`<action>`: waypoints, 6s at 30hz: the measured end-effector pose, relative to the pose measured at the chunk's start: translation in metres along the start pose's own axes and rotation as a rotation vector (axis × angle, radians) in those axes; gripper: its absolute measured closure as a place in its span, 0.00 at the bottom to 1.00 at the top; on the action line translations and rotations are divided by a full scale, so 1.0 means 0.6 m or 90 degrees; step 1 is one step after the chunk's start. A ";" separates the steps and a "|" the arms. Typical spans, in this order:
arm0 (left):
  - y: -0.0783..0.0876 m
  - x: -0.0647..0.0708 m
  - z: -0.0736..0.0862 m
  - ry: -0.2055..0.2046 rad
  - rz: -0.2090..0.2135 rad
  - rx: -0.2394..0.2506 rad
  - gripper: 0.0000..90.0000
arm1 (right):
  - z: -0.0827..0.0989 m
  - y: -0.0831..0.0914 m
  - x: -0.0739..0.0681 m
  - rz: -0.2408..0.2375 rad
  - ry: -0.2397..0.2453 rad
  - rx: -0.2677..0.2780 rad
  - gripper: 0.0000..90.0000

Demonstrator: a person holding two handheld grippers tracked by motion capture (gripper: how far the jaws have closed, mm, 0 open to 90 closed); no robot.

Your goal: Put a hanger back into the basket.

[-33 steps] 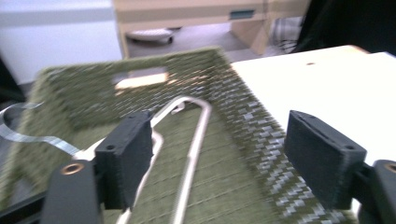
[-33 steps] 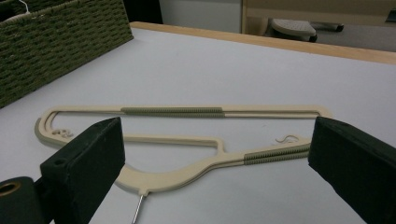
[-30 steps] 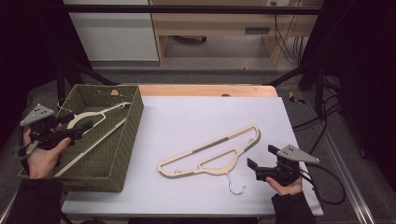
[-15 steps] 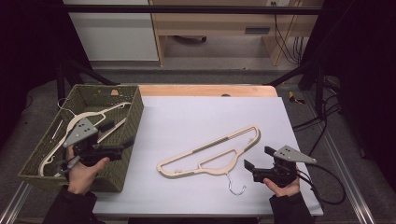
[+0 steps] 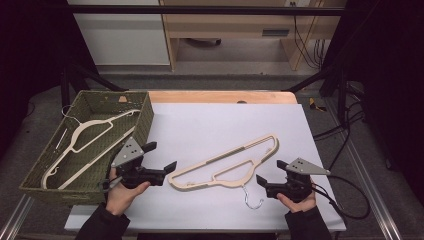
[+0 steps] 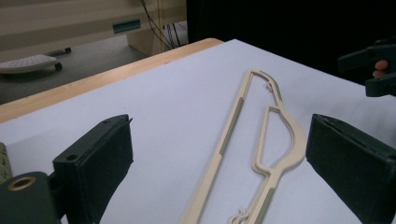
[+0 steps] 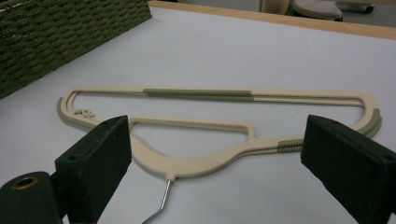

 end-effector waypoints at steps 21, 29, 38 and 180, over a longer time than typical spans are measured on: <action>-0.051 0.021 0.093 0.009 0.036 -0.071 0.08 | 0.043 -0.044 -0.035 -0.015 -0.018 -0.079 0.36; -0.051 0.019 0.095 0.010 0.034 -0.071 0.08 | 0.073 -0.073 -0.049 -0.007 -0.022 -0.132 0.54; -0.056 0.022 0.100 0.007 0.036 -0.081 0.08 | 0.095 -0.093 -0.061 0.016 -0.012 -0.184 0.77; -0.161 0.039 -0.064 -0.080 0.044 -0.173 0.95 | 0.006 0.023 0.058 0.065 -0.026 0.041 0.11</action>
Point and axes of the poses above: each handheld gripper's, and its own axes: y roughly backward along the jaws, z roughly out of its underside, x roughly to its right, the point moved 7 cm from there along -y, roughly forward along the jaws, and after that the axes turned 3 degrees about -x, right-handed, at the moved point
